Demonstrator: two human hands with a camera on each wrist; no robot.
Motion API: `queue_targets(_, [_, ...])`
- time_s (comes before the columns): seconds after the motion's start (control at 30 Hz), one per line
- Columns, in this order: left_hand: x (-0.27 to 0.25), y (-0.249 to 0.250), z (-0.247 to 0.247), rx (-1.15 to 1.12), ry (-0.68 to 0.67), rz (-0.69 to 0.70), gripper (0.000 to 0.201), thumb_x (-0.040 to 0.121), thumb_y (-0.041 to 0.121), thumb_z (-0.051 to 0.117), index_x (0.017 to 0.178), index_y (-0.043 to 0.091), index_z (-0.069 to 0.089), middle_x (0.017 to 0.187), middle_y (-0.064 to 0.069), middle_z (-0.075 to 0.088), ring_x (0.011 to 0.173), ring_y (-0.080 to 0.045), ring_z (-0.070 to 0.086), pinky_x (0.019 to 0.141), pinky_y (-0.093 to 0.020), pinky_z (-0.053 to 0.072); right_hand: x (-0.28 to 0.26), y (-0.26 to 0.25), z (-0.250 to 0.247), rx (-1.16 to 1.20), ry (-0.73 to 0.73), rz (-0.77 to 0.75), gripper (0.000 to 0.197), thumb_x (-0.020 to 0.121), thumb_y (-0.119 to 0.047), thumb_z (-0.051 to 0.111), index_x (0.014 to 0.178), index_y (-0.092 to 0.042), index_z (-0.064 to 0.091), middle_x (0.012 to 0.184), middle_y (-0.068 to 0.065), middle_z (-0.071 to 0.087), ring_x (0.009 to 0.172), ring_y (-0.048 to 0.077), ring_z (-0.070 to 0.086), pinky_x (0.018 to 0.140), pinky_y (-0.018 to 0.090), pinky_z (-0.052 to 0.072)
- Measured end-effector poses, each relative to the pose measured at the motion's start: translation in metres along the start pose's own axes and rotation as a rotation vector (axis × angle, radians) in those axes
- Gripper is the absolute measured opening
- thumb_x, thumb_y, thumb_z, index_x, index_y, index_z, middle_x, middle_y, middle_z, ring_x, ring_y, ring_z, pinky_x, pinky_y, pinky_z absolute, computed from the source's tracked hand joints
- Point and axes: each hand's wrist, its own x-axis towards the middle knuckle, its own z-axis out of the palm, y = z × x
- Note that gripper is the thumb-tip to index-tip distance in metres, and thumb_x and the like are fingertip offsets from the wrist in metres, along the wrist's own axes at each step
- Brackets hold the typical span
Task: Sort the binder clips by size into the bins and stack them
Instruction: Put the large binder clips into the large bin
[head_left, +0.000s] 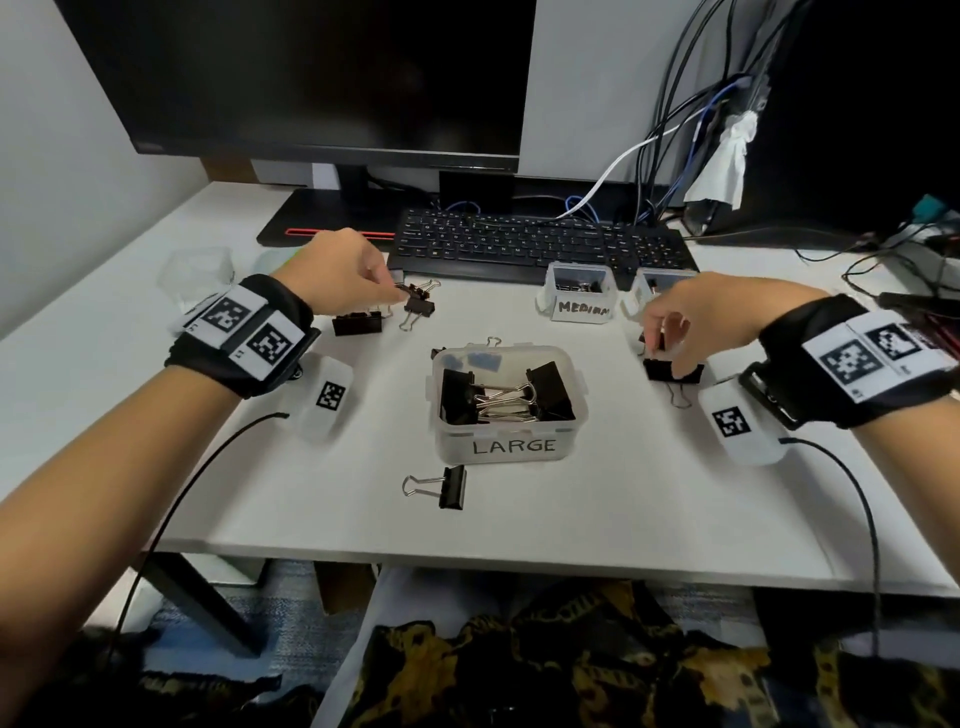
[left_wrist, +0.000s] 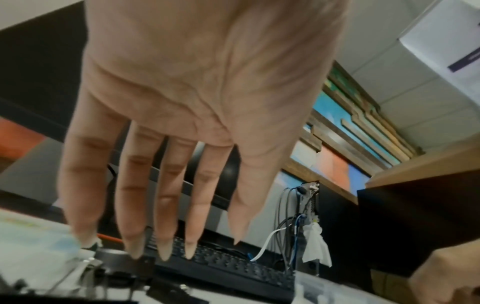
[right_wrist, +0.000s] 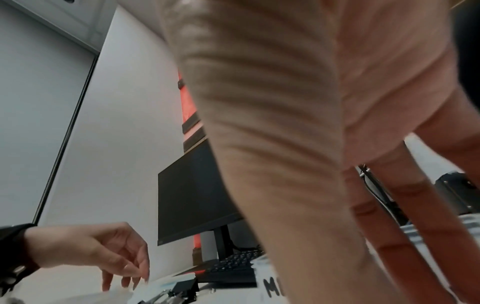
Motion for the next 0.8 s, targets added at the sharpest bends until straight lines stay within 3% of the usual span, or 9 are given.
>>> queue_targets(0.13, [0.006,-0.009,0.005,0.138,-0.05,-0.151,0.034,0.081,0.045,0.071,0.094,0.014,0.073,0.102,-0.008,0.066,0.09,-0.026,0.061,0.076,-0.035,0.055,0.001,-0.002,0.009,-0.029,-0.055,0.032,0.036,0.071,-0.009,0.074,0.103,-0.022,0.065,0.1,-0.004,0.06,0.091,0.021,0.061,0.06,0.024,0.044])
queue_targets(0.23, [0.004,-0.004,0.01,0.188,-0.15,-0.187,0.038,0.082,0.043,0.071,0.102,0.011,0.072,0.107,-0.01,0.064,0.097,-0.028,0.06,0.066,-0.029,0.051,0.002,-0.005,0.014,-0.015,-0.047,0.023,0.034,0.071,-0.007,0.075,0.101,-0.019,0.064,0.095,-0.005,0.058,0.089,0.018,0.058,0.056,0.022,0.04])
queue_targets(0.43, [0.003,0.001,0.01,0.134,-0.185,-0.206,0.037,0.075,0.039,0.079,0.099,0.012,0.073,0.104,-0.008,0.064,0.096,-0.028,0.062,0.062,-0.026,0.053,0.001,-0.014,0.016,-0.033,-0.039,0.007,0.033,0.068,-0.017,0.079,0.096,-0.024,0.062,0.09,-0.008,0.059,0.081,0.015,0.057,0.059,0.024,0.042])
queue_targets(0.6, [-0.002,0.004,0.011,0.092,-0.24,-0.173,0.029,0.069,0.032,0.085,0.089,0.015,0.073,0.084,0.002,0.059,0.08,-0.018,0.059,0.059,-0.025,0.053,-0.003,-0.029,0.016,-0.041,-0.009,-0.065,0.029,0.074,-0.023,0.077,0.097,-0.027,0.06,0.091,-0.008,0.063,0.082,0.014,0.06,0.058,0.024,0.043])
queue_targets(0.73, [0.0,0.003,0.012,0.11,-0.257,-0.129,0.021,0.067,0.023,0.086,0.085,0.019,0.075,0.079,0.003,0.062,0.08,-0.021,0.063,0.073,-0.035,0.058,-0.005,-0.04,0.018,-0.003,0.077,-0.189,0.026,0.076,-0.018,0.074,0.096,-0.029,0.062,0.087,-0.011,0.066,0.085,0.011,0.064,0.076,0.033,0.054])
queue_targets(0.8, [0.0,0.002,0.011,0.115,-0.266,-0.123,0.021,0.067,0.021,0.086,0.084,0.02,0.075,0.079,0.002,0.063,0.077,-0.02,0.063,0.074,-0.035,0.058,-0.004,-0.043,0.019,0.059,0.121,-0.238,0.023,0.077,-0.014,0.076,0.095,-0.024,0.067,0.086,-0.009,0.068,0.083,0.01,0.065,0.076,0.031,0.055])
